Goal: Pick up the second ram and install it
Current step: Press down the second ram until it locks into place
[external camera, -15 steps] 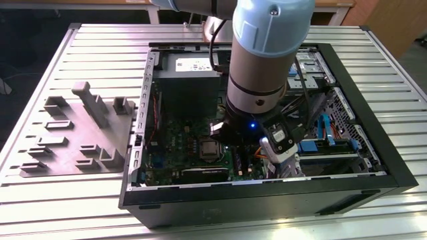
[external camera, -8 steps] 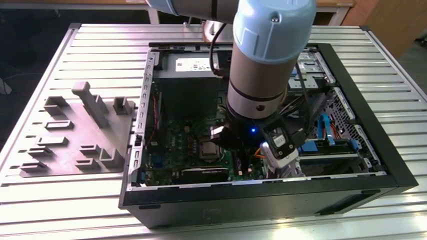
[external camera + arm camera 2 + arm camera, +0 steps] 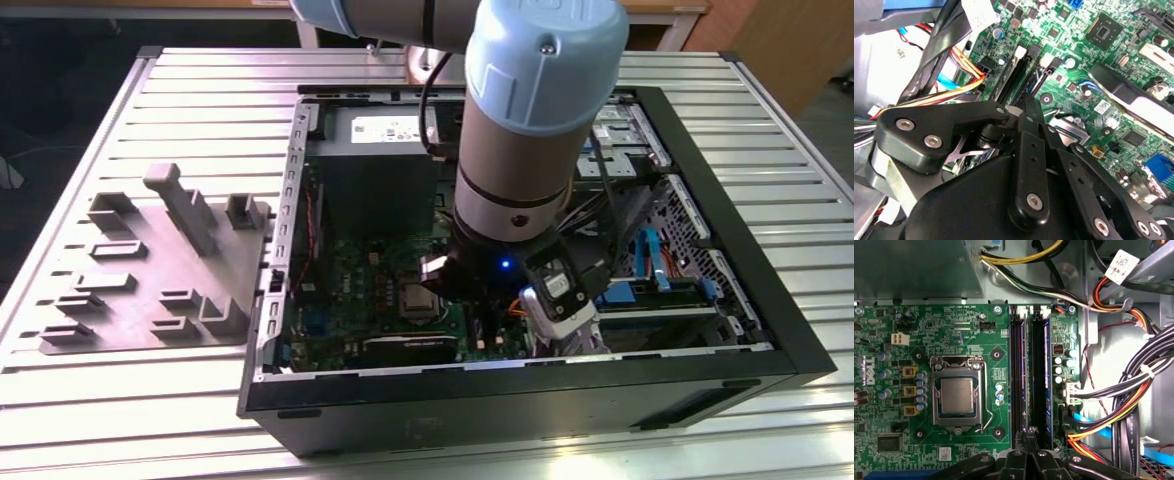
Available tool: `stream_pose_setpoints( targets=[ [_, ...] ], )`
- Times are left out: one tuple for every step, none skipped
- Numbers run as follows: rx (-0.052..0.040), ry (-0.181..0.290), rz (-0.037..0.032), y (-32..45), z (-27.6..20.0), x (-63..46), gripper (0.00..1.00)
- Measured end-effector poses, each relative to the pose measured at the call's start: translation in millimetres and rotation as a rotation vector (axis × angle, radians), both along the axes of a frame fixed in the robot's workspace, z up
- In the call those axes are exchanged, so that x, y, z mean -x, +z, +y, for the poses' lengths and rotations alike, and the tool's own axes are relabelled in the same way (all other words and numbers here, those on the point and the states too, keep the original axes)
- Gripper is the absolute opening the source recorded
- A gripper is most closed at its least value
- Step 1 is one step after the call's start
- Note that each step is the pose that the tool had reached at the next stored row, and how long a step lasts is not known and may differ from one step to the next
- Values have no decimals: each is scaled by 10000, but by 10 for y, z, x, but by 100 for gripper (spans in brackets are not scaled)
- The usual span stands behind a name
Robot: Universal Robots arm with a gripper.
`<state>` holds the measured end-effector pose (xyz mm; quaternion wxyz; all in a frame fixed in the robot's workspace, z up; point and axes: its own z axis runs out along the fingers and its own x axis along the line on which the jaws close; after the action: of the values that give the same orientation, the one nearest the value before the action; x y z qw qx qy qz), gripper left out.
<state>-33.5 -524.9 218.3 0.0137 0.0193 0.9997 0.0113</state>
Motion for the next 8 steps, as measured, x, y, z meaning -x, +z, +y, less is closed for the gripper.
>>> stream_pose_setpoints(
  targets=[
    [-3,0,-1,-2,0,0,10],
    [-9,0,-2,-5,1,0,10],
    [-9,0,-3,-5,1,0,10],
    [-8,0,-2,-5,1,0,10],
    [-8,0,-2,-5,1,0,10],
    [-7,0,-2,-6,1,0,10],
    [-7,0,-2,-6,1,0,10],
    [-8,0,-2,-7,1,0,10]
  ],
)
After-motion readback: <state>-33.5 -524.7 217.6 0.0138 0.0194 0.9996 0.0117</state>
